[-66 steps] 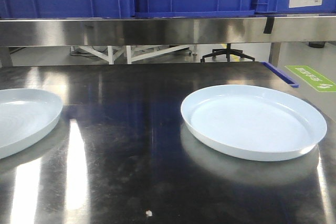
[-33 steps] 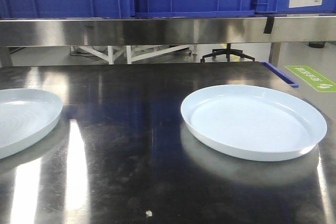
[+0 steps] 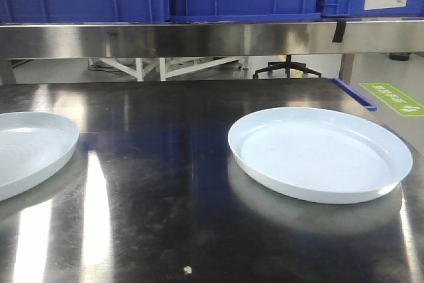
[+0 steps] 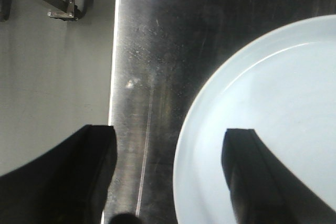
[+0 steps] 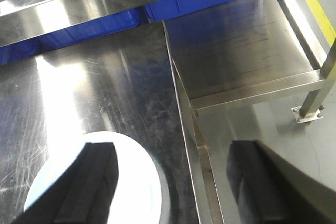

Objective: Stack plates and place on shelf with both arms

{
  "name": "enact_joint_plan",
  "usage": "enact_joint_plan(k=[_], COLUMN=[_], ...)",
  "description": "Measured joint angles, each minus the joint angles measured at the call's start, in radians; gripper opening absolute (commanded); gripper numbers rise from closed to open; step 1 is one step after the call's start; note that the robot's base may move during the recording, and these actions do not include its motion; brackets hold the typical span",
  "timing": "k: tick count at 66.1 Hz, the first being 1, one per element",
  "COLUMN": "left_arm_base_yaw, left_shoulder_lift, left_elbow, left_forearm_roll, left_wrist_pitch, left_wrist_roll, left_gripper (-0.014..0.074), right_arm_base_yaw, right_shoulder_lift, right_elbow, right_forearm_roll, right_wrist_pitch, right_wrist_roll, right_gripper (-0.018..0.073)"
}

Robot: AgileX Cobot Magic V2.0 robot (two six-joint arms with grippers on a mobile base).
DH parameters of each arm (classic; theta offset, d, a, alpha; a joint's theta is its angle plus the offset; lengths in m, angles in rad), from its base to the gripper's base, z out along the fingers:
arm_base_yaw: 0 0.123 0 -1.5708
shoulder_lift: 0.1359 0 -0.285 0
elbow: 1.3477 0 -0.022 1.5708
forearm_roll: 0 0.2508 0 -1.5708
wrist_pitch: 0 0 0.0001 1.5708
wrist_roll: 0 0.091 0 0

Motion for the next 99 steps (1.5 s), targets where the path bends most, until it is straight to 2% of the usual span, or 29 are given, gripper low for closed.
enact_joint_plan(k=[32,99], left_arm_base_yaw=[0.000,0.002], left_shoulder_lift=[0.081,0.081], left_elbow=[0.000,0.000], left_forearm_roll=[-0.014,-0.005], left_wrist_pitch=[-0.004,-0.023], left_wrist_roll=[0.000,0.000], left_gripper=[0.0475,0.0475], right_arm_base_yaw=[0.000,0.000], right_shoulder_lift=[0.000,0.000], right_elbow=[0.000,0.000], right_forearm_roll=[0.000,0.000], right_wrist_pitch=[0.000,0.001], right_wrist_roll=[0.000,0.000], right_gripper=[0.0550,0.0550])
